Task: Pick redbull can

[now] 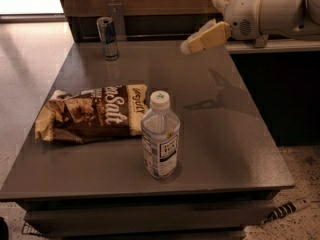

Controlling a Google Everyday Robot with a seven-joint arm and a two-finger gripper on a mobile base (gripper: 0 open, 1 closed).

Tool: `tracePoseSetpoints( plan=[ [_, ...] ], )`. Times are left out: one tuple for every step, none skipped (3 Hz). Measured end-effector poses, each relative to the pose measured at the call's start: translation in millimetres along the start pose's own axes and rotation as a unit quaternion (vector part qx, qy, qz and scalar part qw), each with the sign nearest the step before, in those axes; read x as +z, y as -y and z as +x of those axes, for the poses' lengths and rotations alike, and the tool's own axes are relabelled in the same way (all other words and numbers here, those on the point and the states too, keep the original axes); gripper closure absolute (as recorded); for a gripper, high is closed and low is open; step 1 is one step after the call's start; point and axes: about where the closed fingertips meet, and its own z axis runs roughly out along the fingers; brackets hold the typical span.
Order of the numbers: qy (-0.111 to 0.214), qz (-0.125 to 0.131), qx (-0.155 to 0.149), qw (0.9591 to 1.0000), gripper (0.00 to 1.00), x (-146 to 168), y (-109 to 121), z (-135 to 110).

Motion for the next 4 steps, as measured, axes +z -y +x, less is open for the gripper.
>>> tracePoseSetpoints(
  plan=[
    [0.036, -0.045, 0.051, 0.997, 0.0, 38.7, -1.1, -13.5],
    [0.036, -0.045, 0.051, 0.997, 0.0, 38.8, -1.2, -13.6],
    [0.04, -0.039, 0.055, 0.9969, 0.0, 57.5, 13.0, -10.7],
    [0.051, -0.024, 0.065, 0.9963, 0.0, 98.1, 33.6, -6.3]
  ],
)
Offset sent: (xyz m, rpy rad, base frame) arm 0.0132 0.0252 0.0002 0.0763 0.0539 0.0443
